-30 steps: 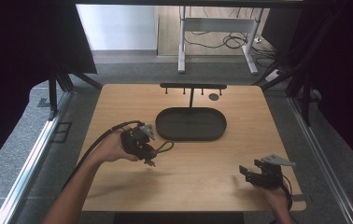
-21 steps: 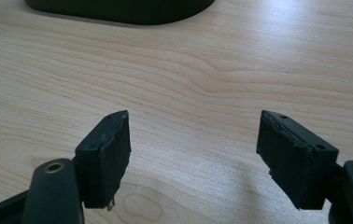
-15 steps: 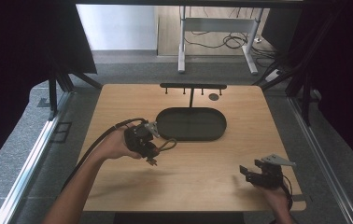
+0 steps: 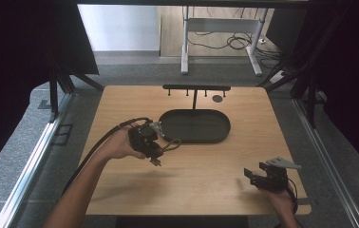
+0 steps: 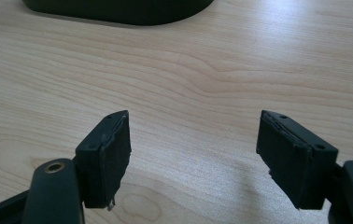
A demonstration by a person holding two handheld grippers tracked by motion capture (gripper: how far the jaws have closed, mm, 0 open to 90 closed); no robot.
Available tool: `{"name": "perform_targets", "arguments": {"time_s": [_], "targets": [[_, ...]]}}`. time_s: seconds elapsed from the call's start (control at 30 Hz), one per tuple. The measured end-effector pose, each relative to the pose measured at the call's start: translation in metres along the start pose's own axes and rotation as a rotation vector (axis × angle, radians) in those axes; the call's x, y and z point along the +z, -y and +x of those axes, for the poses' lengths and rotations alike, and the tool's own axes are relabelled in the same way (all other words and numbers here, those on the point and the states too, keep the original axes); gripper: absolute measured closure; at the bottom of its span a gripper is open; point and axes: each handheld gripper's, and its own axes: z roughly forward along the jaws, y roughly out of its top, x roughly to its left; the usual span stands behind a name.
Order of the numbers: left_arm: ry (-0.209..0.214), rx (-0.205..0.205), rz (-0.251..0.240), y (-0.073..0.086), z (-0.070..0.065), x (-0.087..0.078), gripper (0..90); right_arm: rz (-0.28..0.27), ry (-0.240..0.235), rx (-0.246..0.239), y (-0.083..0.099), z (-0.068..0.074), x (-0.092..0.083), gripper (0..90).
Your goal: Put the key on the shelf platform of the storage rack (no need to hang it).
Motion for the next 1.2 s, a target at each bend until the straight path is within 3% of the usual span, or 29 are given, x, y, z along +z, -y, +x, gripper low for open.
{"name": "perform_targets", "arguments": {"time_s": [1.2], "targets": [[-0.01,0.002,0.014,-0.026,0.014,-0.004,66.7,-0.011,0.002,-0.002,-0.001,-0.001,-0.002,26.5]]}}
